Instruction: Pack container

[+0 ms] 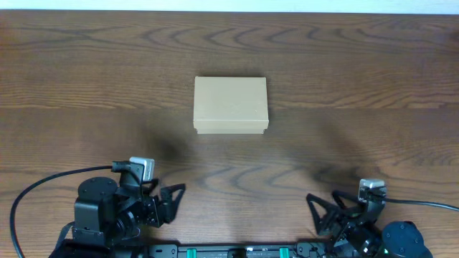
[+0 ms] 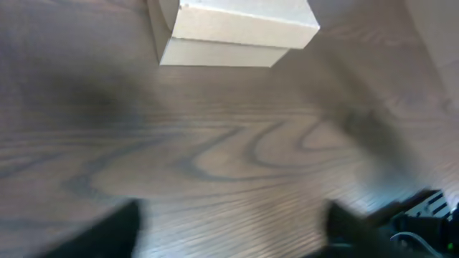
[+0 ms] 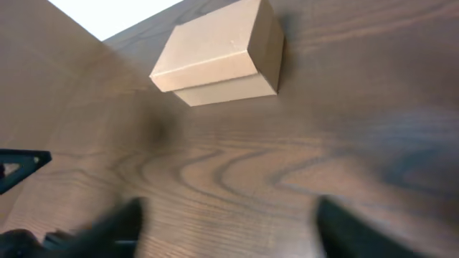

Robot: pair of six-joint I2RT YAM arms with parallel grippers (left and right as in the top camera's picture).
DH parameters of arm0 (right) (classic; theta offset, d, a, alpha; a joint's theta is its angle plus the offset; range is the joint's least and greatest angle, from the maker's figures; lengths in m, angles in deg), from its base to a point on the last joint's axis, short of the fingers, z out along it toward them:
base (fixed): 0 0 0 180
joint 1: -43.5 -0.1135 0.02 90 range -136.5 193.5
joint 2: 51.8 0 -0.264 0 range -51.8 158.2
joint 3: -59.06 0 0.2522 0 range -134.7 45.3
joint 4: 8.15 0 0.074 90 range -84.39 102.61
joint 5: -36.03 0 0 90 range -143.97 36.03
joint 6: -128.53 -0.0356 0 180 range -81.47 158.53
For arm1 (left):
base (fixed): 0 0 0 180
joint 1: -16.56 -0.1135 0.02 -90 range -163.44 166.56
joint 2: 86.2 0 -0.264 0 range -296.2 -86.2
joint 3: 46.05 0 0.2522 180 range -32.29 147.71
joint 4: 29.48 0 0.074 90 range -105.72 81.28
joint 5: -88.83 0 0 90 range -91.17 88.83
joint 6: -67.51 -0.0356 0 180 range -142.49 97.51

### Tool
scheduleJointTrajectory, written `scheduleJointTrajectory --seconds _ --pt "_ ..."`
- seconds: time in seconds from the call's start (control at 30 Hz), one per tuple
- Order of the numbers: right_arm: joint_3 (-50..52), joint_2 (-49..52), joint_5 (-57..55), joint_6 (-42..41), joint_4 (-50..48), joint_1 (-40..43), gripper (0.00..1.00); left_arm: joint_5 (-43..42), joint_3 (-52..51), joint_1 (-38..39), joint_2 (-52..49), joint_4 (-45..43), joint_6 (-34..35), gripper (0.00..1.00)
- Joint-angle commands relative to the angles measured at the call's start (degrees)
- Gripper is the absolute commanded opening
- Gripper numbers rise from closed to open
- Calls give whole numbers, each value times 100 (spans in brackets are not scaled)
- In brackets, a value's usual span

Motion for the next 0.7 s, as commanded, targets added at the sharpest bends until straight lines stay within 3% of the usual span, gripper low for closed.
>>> scheduleJointTrajectory --seconds 0.0,0.23,0.57,0.67 --pt "35 -22 83 -310 107 -52 99 -48 15 22 28 61 227 95" --pt "35 -22 79 -304 195 -52 99 31 15 22 28 643 219 95" --pt "35 -22 79 -304 238 -52 99 33 15 22 28 699 219 95" --pt "35 -22 79 -304 236 -52 99 470 15 22 28 697 201 95"
